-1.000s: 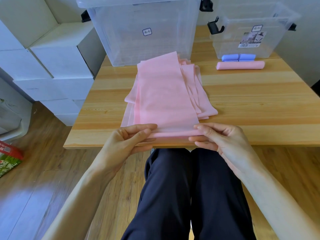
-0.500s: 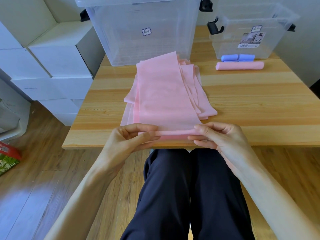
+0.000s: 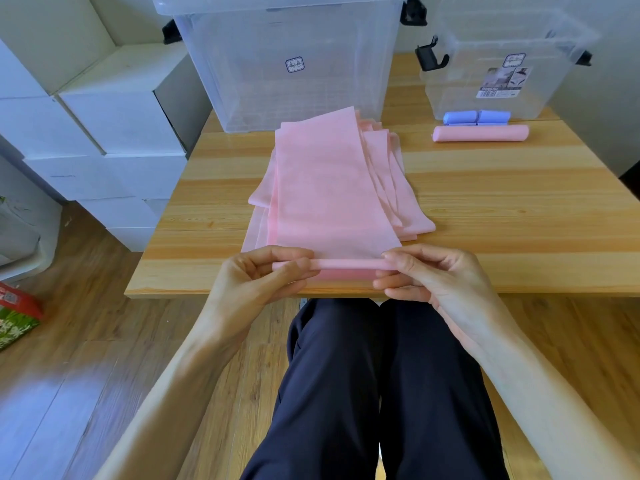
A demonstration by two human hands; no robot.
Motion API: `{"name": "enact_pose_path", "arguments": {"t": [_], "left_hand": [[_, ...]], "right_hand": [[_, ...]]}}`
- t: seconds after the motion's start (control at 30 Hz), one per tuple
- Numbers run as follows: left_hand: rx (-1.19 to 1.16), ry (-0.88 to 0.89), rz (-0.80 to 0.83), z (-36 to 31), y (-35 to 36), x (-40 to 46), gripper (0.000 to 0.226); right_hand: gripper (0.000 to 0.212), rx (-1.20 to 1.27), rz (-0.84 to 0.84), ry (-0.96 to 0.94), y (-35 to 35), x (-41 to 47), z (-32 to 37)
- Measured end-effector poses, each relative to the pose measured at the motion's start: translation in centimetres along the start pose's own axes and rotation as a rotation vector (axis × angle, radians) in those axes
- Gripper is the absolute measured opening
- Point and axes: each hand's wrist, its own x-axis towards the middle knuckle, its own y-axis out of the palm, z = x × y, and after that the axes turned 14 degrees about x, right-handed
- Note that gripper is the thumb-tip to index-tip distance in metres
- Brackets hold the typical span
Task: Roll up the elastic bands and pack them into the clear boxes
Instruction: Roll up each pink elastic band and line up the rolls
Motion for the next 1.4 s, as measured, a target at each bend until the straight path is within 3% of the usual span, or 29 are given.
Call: {"name": "enact_pose_path", "arguments": {"t": [0.13,0.27,0.57,0.73,0.9,1.13,1.4], "left_hand": [[0.003,0.010,-0.016,0.0,-0.1,0.0,0.012],[-0.004,0.014,0.034,0.1,-0.1,-0.2,0.018],[-0.019,-0.019,-0.021,0.2,-0.2,0.1,0.029],[-0.054,-0.016,-0.047,-0.1,-0.1,0.6,0.023],[-0.042,0.001,0.014,0.0,-0.3,0.7,0.026],[-0.035,0.018,-0.004,0.0,-0.2,1.1,0.024],[-0.028,0.048,0.001,-0.1,-0.2,1.3,0.020]], "right_hand": [[0.028,0.004,0.037,0.014,0.1,0.0,0.0],[0.029,-0.051,0.025,0.004,0.3,0.0,0.0],[0.023,-0.017,0.034,-0.009,0.3,0.3,-0.1],[0.024,-0.003,0.025,-0.034,0.6,0.6,0.0],[0.015,-0.003,0.030,-0.043,0.5,0.8,0.0],[0.027,0.029,0.065,-0.033,0.4,0.9,0.1],[0.025,-0.004,0.067,-0.048,0.7,1.4,-0.1]]}}
